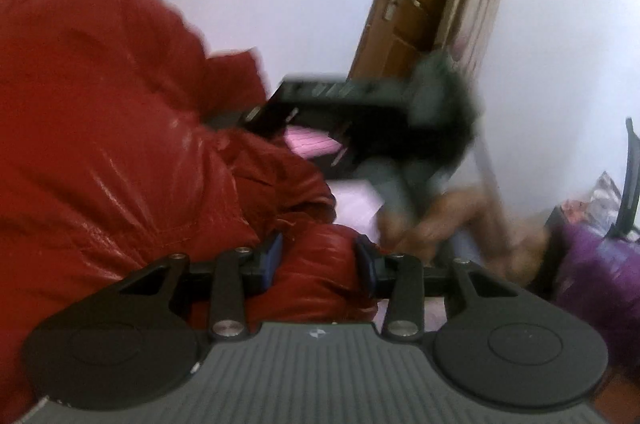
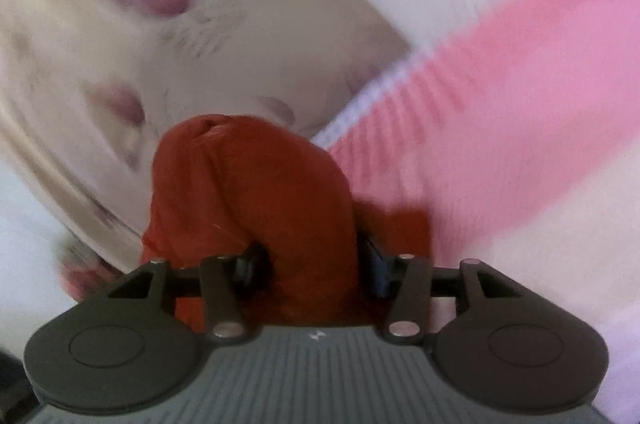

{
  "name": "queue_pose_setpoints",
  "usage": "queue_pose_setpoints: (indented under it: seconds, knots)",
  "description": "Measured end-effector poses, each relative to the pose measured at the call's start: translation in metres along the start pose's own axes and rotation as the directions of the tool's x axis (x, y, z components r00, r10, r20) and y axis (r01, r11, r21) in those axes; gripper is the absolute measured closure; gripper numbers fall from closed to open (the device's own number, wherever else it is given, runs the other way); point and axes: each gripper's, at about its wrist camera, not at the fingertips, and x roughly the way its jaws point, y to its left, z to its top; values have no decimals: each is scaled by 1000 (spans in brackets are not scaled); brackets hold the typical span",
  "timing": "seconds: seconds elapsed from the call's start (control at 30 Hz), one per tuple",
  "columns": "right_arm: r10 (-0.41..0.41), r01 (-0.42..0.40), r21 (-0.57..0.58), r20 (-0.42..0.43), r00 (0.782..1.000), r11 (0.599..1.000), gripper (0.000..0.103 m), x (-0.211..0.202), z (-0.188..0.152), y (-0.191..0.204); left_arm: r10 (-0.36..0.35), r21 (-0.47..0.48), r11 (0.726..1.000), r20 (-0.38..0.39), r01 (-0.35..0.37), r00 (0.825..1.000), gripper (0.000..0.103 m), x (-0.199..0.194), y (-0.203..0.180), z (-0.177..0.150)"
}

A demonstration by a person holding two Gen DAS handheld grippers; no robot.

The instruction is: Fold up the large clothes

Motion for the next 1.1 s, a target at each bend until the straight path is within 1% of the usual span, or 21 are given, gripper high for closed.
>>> queue_pose_setpoints:
  seconds: [0.03,0.07,0.1,0.13,0.17,0.2,0.27,0.3,0.33,0.37,0.4,0.43,0.5,0.53,0.57,0.6,0.7,0.83,0.97,1.07,1.1]
  knots:
    - [-71,75,-142,32,997,987,51,-12,10,23,2,2,1000,0,-2,1000,59,1,0,0]
    - [-122,135,-246,67,990,960,51,-21,18,41,5,1,1000,0,-5,1000,59,1,0,0]
    - [-147,179,-342,117,982,923,51,-30,25,61,7,-1,1000,0,-7,1000,59,3,-1,1]
    - [-128,187,-423,163,978,887,51,-39,31,81,8,-2,1000,3,-8,1000,59,3,0,1]
    - [-88,168,-488,181,979,857,51,-43,37,101,8,-1,1000,7,-8,1000,59,4,0,1]
    - [-54,142,-532,178,983,835,51,-44,42,116,9,-1,1000,9,-9,1000,59,4,0,0]
    - [30,59,-616,133,991,785,52,-34,47,146,9,-7,1000,14,-9,1000,59,2,0,-2]
    - [61,15,-665,92,994,746,55,-23,46,157,11,-7,1000,17,-11,1000,59,2,0,-6]
    - [46,6,-713,54,997,701,55,-8,43,165,13,-7,1000,19,-13,1000,59,1,2,-9]
    - [1,10,-753,15,1000,658,55,10,40,170,14,-8,1000,21,-14,1000,59,1,5,-14]
    - [-40,8,-779,-23,999,627,58,28,36,169,14,-9,1000,25,-14,1000,59,1,5,-15]
    - [-89,13,-793,-53,995,609,60,44,34,163,14,-10,1000,30,-14,999,59,0,6,-16]
    - [-207,41,-808,-100,973,587,61,73,30,143,11,-7,1000,40,-10,999,59,0,6,-18]
    - [-219,28,-794,-134,966,608,61,81,30,131,4,-4,1000,46,-4,999,59,-3,3,-22]
    - [-206,9,-755,-167,964,655,61,86,32,119,2,-2,1000,50,-2,999,59,-3,3,-22]
    - [-197,5,-737,-174,965,676,61,87,33,113,3,-7,1000,52,-2,999,59,-3,4,-23]
    - [-193,-12,-706,-210,959,708,61,98,33,100,3,-24,1000,59,-1,998,59,-3,5,-26]
    - [-180,-39,-693,-240,954,720,60,114,26,93,10,-35,999,54,-8,999,59,-5,7,-28]
    - [-196,-38,-701,-250,948,712,59,129,17,94,23,-51,998,35,-21,999,60,-4,8,-29]
    - [-176,-39,-679,-246,953,733,58,134,15,85,29,-41,999,28,-28,999,60,-3,10,-32]
    - [-177,-37,-678,-244,954,734,58,137,14,84,30,-47,999,19,-29,999,61,-2,10,-33]
